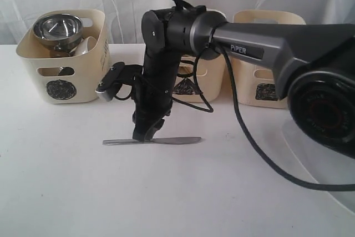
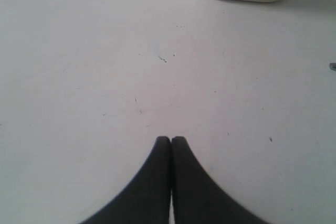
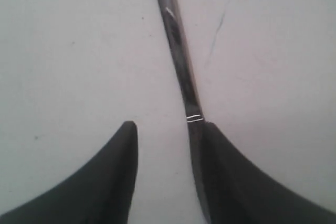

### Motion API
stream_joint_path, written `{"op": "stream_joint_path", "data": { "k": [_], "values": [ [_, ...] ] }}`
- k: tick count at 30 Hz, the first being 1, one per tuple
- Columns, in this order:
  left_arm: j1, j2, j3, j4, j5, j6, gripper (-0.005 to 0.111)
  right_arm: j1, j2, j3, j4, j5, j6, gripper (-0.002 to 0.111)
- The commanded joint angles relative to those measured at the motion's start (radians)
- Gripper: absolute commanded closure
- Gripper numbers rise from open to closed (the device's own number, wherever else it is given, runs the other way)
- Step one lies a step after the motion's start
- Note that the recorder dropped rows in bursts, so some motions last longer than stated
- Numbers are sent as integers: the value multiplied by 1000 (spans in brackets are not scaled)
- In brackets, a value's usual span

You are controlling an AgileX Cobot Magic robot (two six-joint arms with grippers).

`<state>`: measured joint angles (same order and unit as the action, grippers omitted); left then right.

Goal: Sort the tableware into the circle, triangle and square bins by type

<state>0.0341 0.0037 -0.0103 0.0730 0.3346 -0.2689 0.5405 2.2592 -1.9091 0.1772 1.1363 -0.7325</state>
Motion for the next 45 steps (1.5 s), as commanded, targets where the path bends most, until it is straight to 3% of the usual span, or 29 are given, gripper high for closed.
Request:
{"op": "stream_joint_path", "data": {
  "k": [1, 17, 19, 23, 25, 30, 35, 45],
  "values": [
    [-2, -4, 10, -4, 16, 3, 107, -14, 8, -8, 7, -82, -87, 71],
    [-2, -4, 10, -4, 16, 3, 107, -12, 123, -8, 3, -118, -120, 71],
    [-2, -4, 10, -4, 16, 3, 107, -12, 125, -8, 3, -129, -120, 77],
    [-2, -4, 10, -4, 16, 3, 107, -12, 135, -8, 3, -153, -120, 102],
    [-2, -4, 10, -4, 16, 3, 107, -12, 135, -8, 1, -153, -120, 108],
    [-2, -4, 10, -4, 16, 3, 107, -12, 133, -8, 1, -150, -115, 108],
    [-2, -4, 10, -4, 16, 3, 107, -12, 109, -9, 6, -152, 24, 108],
    [-2, -4, 10, -4, 16, 3, 107, -14, -40, -9, 43, -132, 41, 108]
  ]
}}
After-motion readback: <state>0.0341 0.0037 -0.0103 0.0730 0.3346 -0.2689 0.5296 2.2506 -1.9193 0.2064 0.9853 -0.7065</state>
